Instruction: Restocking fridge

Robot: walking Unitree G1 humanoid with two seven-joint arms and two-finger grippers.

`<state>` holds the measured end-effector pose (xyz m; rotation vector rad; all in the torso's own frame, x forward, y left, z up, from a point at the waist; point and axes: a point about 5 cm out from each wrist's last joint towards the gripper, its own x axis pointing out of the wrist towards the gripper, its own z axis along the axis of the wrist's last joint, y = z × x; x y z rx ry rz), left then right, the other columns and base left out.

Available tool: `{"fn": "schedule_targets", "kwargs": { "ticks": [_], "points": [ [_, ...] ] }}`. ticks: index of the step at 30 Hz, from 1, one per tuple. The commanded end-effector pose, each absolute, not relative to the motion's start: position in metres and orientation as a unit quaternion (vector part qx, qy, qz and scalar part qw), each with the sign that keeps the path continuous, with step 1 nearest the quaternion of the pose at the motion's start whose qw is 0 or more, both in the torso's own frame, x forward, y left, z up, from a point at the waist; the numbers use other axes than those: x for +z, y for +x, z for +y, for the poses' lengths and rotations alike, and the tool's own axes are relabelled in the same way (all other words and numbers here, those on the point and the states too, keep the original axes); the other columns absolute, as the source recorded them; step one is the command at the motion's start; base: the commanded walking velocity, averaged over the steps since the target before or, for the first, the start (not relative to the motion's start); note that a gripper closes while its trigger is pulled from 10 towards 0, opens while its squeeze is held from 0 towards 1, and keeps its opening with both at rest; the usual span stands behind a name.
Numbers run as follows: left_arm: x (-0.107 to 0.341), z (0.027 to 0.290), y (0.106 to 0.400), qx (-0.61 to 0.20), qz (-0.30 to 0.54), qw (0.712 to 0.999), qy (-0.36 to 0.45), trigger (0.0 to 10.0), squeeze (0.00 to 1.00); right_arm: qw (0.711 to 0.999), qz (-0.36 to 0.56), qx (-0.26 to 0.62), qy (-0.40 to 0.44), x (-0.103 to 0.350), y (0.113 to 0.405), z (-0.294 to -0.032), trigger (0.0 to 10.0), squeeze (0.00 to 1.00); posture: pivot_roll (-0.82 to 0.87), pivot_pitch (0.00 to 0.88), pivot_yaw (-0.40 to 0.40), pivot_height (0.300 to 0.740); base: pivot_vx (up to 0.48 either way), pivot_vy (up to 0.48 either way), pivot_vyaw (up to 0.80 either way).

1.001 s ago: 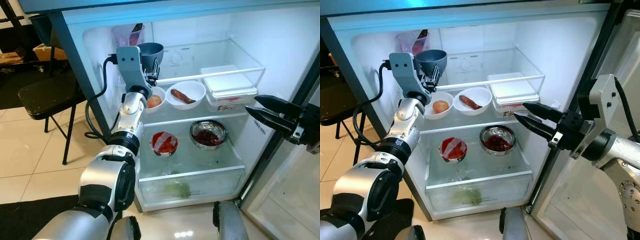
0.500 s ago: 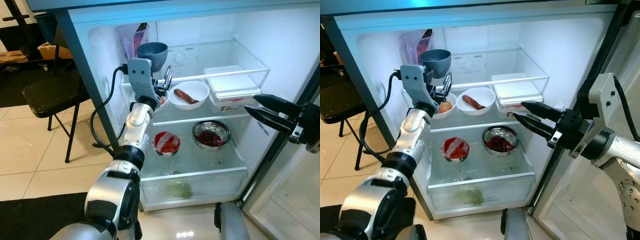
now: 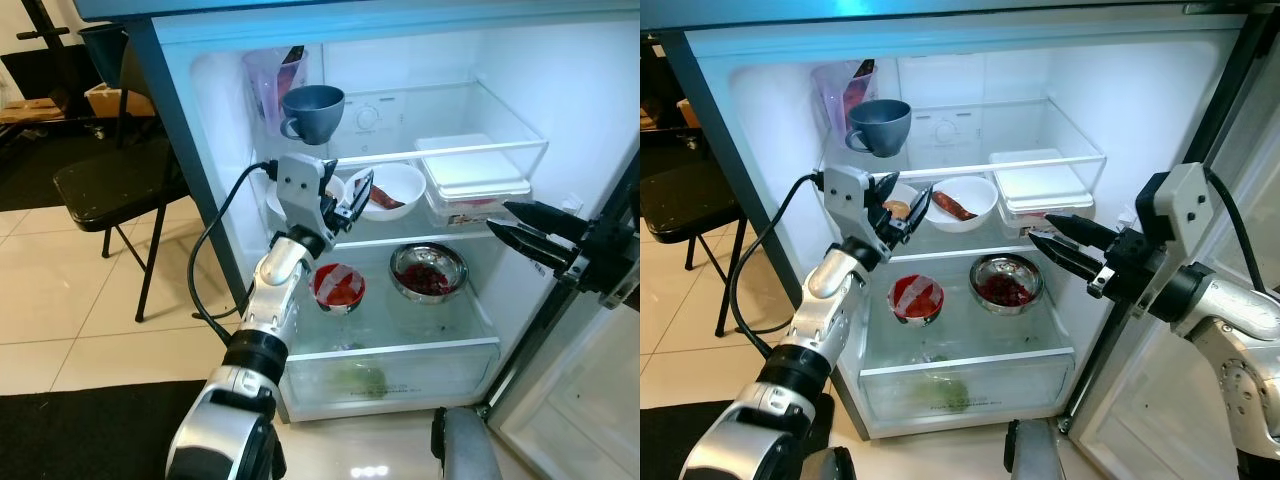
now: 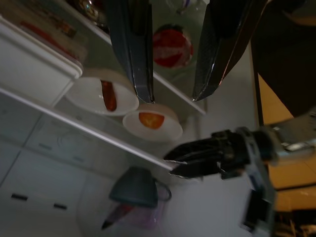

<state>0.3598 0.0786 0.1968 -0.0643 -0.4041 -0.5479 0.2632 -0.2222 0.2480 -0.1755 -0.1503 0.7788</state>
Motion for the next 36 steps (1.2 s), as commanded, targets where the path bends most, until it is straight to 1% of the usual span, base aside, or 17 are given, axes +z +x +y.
{"fn": "schedule_targets", "kwargs": {
  "ticks": [1, 5, 8, 10, 11, 15, 17, 20, 22, 26, 27, 30, 36],
  "points": [
    [0.192, 0.075, 0.353, -0.298, -0.188, 0.935, -0.038, 10.0, 0.0, 0.92, -0.059, 0.38, -0.068, 0.237, 0.265, -0.222, 10.0, 0.0, -0.04, 0.0, 0.03, 0.44, 0.0, 0.0, 0.0],
    [0.181, 0.077, 0.341, -0.336, -0.169, 0.926, -0.039, 10.0, 0.0, 0.916, -0.053, 0.396, -0.047, 0.231, 0.265, -0.22, 10.0, 0.0, -0.04, 0.0, 0.024, 0.44, 0.0, 0.0, 0.0],
    [0.18, 0.077, 0.339, -0.341, -0.166, 0.925, -0.038, 10.0, 0.0, 0.915, -0.052, 0.397, -0.047, 0.229, 0.266, -0.22, 10.0, 0.0, -0.04, 0.0, 0.023, 0.44, 0.0, 0.0, 0.0],
    [0.17, 0.081, 0.327, -0.372, -0.161, 0.913, -0.038, 10.0, 0.0, 0.919, -0.036, 0.39, -0.035, 0.216, 0.269, -0.219, 10.0, 0.0, -0.03, 0.0, 0.022, 0.44, 0.0, 0.0, 0.0],
    [0.17, 0.081, 0.327, -0.372, -0.161, 0.913, -0.038, 10.0, 0.0, 0.919, -0.036, 0.39, -0.035, 0.216, 0.269, -0.219, 10.0, 0.0, -0.03, 0.0, 0.022, 0.44, 0.0, 0.0, 0.0],
    [0.148, 0.091, 0.312, -0.383, -0.135, 0.913, -0.026, 10.0, 0.0, 0.933, 0.005, 0.359, -0.011, 0.181, 0.278, -0.217, 10.0, 0.0, -0.03, 0.0, 0.024, 0.44, 0.0, 0.0, 0.0],
    [0.144, 0.093, 0.309, -0.384, -0.128, 0.914, -0.024, 10.0, 0.0, 0.934, 0.013, 0.358, -0.002, 0.174, 0.279, -0.216, 10.0, 0.0, -0.02, 0.0, 0.024, 0.44, 0.0, 0.0, 0.0],
    [0.13, 0.1, 0.304, -0.372, -0.091, 0.924, -0.013, 10.0, 0.0, 0.931, 0.034, 0.361, 0.036, 0.155, 0.28, -0.211, 10.0, 0.0, -0.02, 0.0, 0.024, 0.44, 0.0, 0.0, 0.0],
    [0.126, 0.102, 0.303, -0.368, -0.084, 0.926, -0.008, 10.0, 0.0, 0.931, 0.038, 0.361, 0.043, 0.151, 0.28, -0.21, 10.0, 0.0, -0.02, 0.0, 0.024, 0.44, 0.0, 0.0, 0.0],
    [0.096, 0.109, 0.289, -0.354, -0.044, 0.934, -0.014, 10.0, 0.0, 0.933, 0.106, 0.324, 0.112, 0.093, 0.279, -0.206, 10.0, 0.0, -0.01, 0.0, 0.02, 0.44, 0.0, 0.0, 0.0],
    [0.096, 0.109, 0.289, -0.354, -0.044, 0.934, -0.014, 10.0, 0.0, 0.933, 0.106, 0.324, 0.112, 0.093, 0.279, -0.206, 10.0, 0.0, -0.01, 0.0, 0.02, 0.44, 0.0, 0.0, 0.0],
    [0.086, 0.114, 0.282, -0.344, -0.033, 0.938, -0.026, 10.0, 0.0, 0.93, 0.139, 0.302, 0.156, 0.063, 0.27, -0.205, 10.0, 0.0, -0.01, 0.0, 0.017, 0.445, 0.0, 0.0, 0.0],
    [0.074, 0.12, 0.274, -0.343, -0.011, 0.939, -0.028, 10.0, 0.0, 0.924, 0.162, 0.298, 0.174, 0.045, 0.261, -0.204, 10.0, 0.0, -0.01, 0.0, 0.02, 0.464, 0.0, 0.0, 0.0]
  ]
}}
